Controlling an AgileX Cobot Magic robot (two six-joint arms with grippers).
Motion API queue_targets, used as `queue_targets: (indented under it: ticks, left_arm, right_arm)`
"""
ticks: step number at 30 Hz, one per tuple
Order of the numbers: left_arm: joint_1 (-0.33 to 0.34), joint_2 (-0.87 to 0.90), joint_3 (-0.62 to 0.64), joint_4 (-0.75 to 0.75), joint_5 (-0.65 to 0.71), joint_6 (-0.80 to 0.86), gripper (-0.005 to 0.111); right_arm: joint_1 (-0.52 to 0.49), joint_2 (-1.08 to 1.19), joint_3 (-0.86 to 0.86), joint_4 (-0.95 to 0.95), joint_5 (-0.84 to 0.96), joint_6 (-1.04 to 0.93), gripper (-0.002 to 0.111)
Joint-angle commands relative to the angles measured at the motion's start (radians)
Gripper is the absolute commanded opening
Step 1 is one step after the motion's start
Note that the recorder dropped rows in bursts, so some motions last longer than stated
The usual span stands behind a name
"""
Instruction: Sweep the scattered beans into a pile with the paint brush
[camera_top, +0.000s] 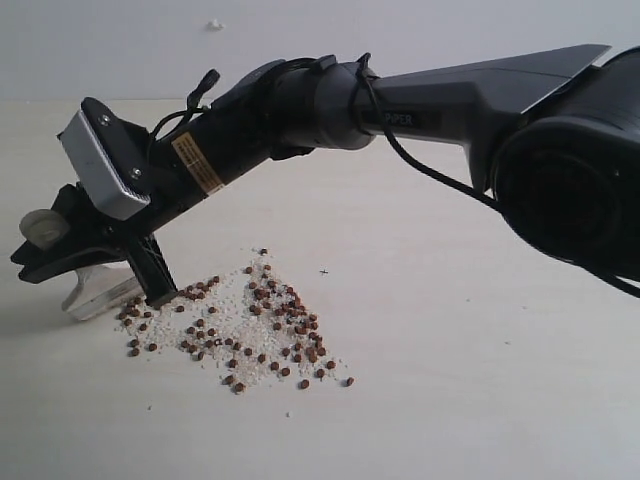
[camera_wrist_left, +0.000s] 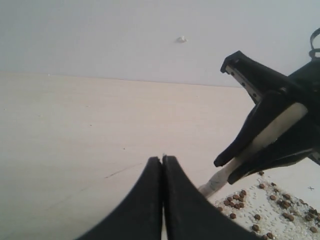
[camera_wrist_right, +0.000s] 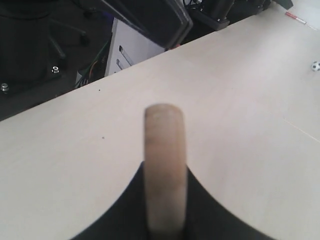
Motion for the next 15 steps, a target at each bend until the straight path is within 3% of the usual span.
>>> queue_targets:
  ticks: [1, 9, 15]
  left_arm:
    - [-0.006, -0.004, 0.000, -0.006, -0.004, -0.007, 0.000]
    - [-0.006, -0.004, 0.000, -0.006, -0.004, -0.007, 0.000]
    - [-0.006, -0.004, 0.000, -0.006, -0.004, -0.007, 0.000]
  right_arm:
    - [-0.010, 0.004, -0.005, 0.013, 0.003, 0.147, 0.000]
    - [-0.043, -0.001, -0.005, 0.013, -0.033, 0.304, 0.000]
    - [-0.068, -0.031, -0.005, 0.013, -0.040, 0.291, 0.000]
